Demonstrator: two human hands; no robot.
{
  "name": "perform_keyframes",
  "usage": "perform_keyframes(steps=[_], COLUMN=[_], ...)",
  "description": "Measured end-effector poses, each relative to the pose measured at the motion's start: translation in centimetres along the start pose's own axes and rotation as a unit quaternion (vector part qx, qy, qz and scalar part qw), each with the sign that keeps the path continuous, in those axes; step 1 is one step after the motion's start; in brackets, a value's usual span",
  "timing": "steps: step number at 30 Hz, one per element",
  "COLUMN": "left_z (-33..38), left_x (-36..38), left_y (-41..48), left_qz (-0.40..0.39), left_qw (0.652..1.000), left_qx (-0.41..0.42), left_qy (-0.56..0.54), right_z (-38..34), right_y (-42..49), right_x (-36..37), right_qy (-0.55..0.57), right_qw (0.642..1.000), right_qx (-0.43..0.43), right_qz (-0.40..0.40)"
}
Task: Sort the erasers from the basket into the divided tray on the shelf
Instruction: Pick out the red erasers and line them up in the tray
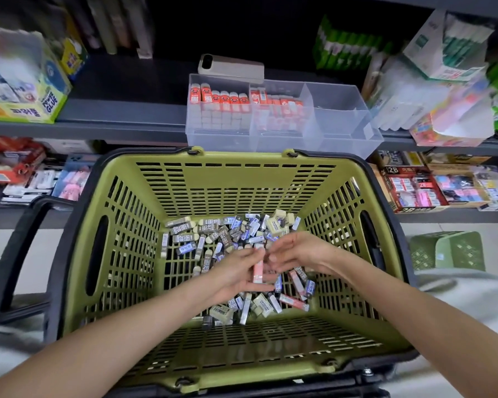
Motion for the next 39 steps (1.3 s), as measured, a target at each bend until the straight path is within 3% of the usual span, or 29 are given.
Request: perform_keyframes(steps=[1,2,4,5,10,13,16,19,23,26,30,32,34,36,39], left_z=[-0.2,-0.2,-0.1,0.0,0.8,0.7,0.6,0.6,-0.3,-1.0,-0.6,-0.2,0.5,1.7,3.4], left_x=[-0.4,-0.9,-1.9,-2.2,-3.6,-4.2,-4.3,-4.4,-4.0,-1.9,-0.7,-1.6,-3.2,-4.9,-6.9], left_y=[0.0,0.0,0.1,0.2,0.8,0.9,0.8,0.8,0.6,0.2,-0.3,-0.4,-0.3,-0.4,-0.8], left_qz=[0.014,0.023,0.029,0.029,0.051,0.070,0.074,0.071,0.042,-0.051,-0.092,-0.062,0.003,0.067,0.121], left_qw=[1.000,0.998,0.994,0.993,0.991,0.989,0.988,0.990,0.993,0.995,0.990,0.991,0.989,0.986,0.986], left_qx=[0.008,0.015,0.019,0.020,0.036,0.038,0.035,0.022,-0.035,-0.081,-0.071,-0.056,-0.036,-0.017,-0.009], left_qy=[0.026,0.055,0.102,0.114,0.115,0.122,0.128,0.122,0.101,0.023,-0.074,-0.104,-0.140,-0.149,-0.111], right_z=[0.8,1.8,3.8,4.5,6.4,6.6,6.5,5.9,2.6,-0.6,-2.9,-3.1,-2.8,-2.5,-2.6], right_y=[0.0,0.0,0.0,-0.1,0.6,0.9,1.0,0.8,0.1,-0.5,-0.9,-0.6,0.2,1.4,3.1], right_x=[-0.9,-1.9,-2.6,-2.3,0.5,1.0,0.9,0.2,-0.4,1.7,4.7,4.5,2.8,0.2,-1.1], right_qy=[-0.103,-0.252,-0.486,-0.539,-0.669,-0.703,-0.675,-0.573,-0.360,-0.143,-0.078,-0.024,-0.027,-0.168,-0.368], right_qw=[0.994,0.964,0.861,0.827,0.736,0.707,0.734,0.816,0.922,0.975,0.981,0.987,0.985,0.956,0.876], right_qx=[0.022,0.053,0.111,0.120,0.023,-0.018,-0.028,-0.016,-0.037,-0.100,-0.150,-0.148,-0.141,-0.137,-0.164], right_qz=[0.040,0.073,0.099,0.102,0.099,0.079,0.060,0.075,0.136,0.136,0.090,0.052,0.090,0.200,0.267])
Point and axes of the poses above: each hand's wrist, its own y-axis towards the middle knuckle, its own x-axis out of the palm, z = x × y, the point moved 7 cm from there along y, towards the middle knuckle, and after that the axes turned 7 degrees about y, right-handed, at the moved point
